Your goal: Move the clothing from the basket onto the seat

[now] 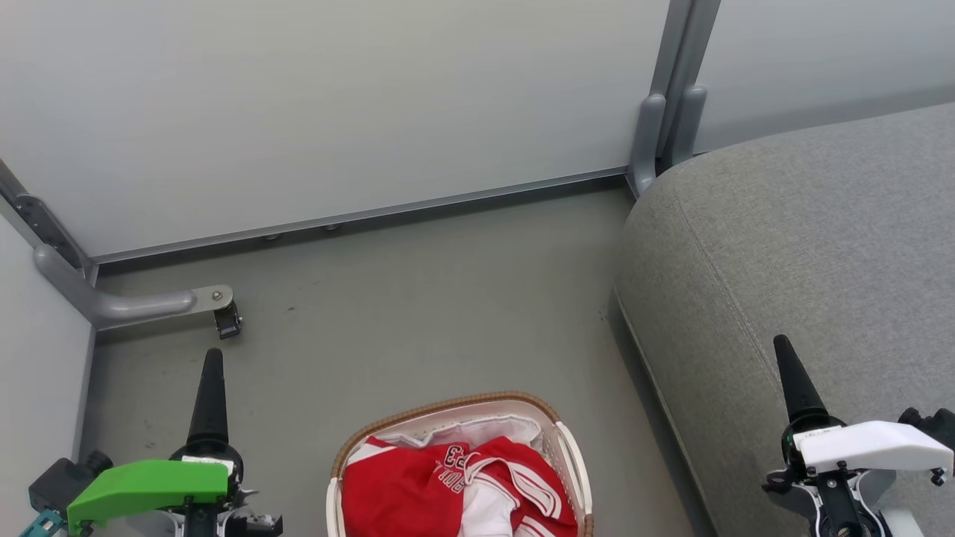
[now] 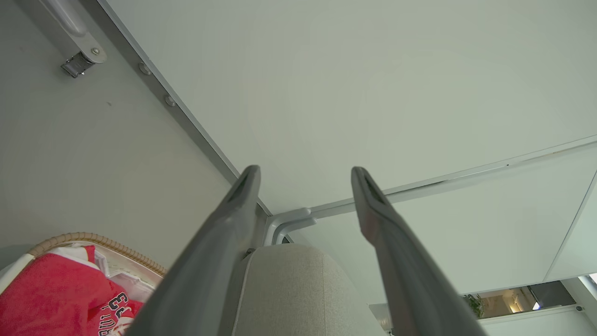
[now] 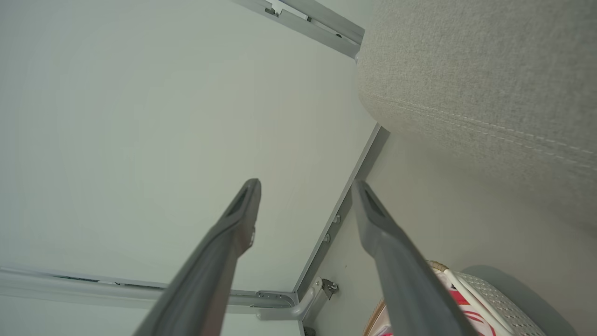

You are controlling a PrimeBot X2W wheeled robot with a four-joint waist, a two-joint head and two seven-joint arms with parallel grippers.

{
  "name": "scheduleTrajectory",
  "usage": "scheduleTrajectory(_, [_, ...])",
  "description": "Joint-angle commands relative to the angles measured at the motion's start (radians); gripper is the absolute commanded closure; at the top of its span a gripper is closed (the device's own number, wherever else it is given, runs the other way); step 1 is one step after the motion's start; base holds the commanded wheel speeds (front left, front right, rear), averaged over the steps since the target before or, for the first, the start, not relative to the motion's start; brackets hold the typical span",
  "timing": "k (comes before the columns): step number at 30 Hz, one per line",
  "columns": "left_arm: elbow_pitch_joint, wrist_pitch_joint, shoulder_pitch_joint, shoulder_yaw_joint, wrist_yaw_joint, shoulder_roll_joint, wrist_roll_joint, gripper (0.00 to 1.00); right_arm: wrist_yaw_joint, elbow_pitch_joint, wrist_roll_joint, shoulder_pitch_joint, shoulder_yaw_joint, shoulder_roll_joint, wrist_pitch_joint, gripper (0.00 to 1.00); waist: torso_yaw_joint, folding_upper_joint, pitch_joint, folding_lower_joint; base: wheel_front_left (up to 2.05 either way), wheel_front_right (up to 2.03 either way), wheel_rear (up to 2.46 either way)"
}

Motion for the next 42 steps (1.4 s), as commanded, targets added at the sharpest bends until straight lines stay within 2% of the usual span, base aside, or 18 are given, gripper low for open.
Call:
scheduleTrajectory(1, [-0.027, -0.010, -0.003, -0.003, 0.003, 0.006, 0.045, 0.00, 0.000, -0.029, -0.054, -0.008, 0.002, -0.009, -0.012, 0.00, 0.001, 0.0000, 0.000, 0.0000, 0.00, 0.00, 0.00])
scheduleTrajectory(12, [-0.091, -0.053, 0.008, -0.035, 0.044, 0.008, 0.284, 0.00, 0.000, -0.085, -0.292, -0.008, 0.047, -0.011, -0.055, 0.00, 0.003, 0.0000, 0.005, 0.0000, 0.00, 0.00, 0.00])
scheduleTrajectory(22, [-0.098, -0.085, 0.031, -0.055, 0.062, 0.008, 0.491, 0.00, 0.000, -0.093, -0.453, 0.001, 0.098, -0.013, -0.087, 0.00, 0.005, 0.0000, 0.006, 0.0000, 0.00, 0.00, 0.00])
scheduleTrajectory(42, [-0.056, -0.140, 0.059, -0.094, 0.071, 0.011, 0.725, 0.00, 0.000, -0.085, -0.684, 0.010, 0.152, -0.015, -0.143, 0.00, 0.008, 0.0000, 0.010, 0.0000, 0.00, 0.00, 0.00])
